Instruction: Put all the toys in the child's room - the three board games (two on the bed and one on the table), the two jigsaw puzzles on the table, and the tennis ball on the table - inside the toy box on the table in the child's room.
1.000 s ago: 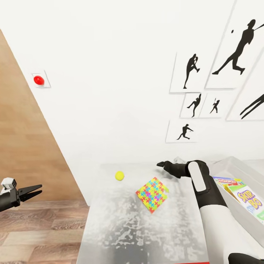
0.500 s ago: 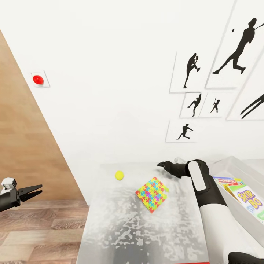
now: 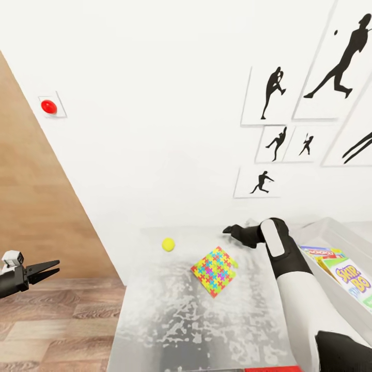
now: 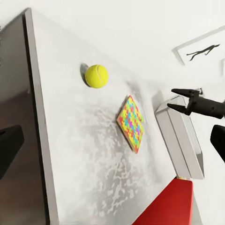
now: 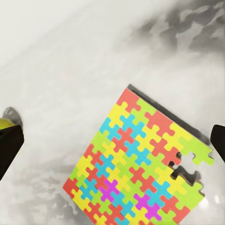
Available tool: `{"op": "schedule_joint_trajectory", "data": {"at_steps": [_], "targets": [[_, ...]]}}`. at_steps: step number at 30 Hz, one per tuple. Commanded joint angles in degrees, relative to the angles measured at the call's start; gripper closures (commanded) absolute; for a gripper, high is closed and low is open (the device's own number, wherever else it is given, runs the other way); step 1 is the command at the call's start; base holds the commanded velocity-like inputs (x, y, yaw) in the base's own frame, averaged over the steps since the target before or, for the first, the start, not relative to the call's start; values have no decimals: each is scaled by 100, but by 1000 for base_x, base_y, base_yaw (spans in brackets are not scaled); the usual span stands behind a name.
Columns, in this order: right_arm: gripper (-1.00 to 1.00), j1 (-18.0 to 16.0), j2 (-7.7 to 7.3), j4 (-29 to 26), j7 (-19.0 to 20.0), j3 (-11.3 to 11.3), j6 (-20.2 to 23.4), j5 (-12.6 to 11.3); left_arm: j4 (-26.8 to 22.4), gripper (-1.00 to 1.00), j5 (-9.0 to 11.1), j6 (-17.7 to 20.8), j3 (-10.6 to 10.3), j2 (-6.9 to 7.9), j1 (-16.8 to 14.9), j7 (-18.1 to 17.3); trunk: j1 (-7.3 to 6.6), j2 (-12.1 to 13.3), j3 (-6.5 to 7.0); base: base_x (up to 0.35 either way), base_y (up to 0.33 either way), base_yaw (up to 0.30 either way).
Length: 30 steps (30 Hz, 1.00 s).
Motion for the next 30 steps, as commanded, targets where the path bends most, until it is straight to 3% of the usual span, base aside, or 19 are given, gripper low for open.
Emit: {"op": "schedule_joint_trajectory", "data": {"at_steps": [1,7,15,30], "targets": [[-100,-48,7,69,-71,-16,13,-59,0,-100,18,52,-1,2,-4,-8,3,-13,-21,0,0,0],[-100,-373,12,598,-111,-16,-16,-51,0,-100,17,52,-20,2,-4,-8,3,-13,-77,0,0,0],[-100,-806,13,1584,-151,28,-569,-30,0,-100,17,52,-38,2,-4,-8,3,-13,-152,0,0,0],[-100,-972,21,1837,-163,41,-801,-29,0,-100,17,52,-44,2,-4,-8,3,-13,-292,0,0,0]]}}
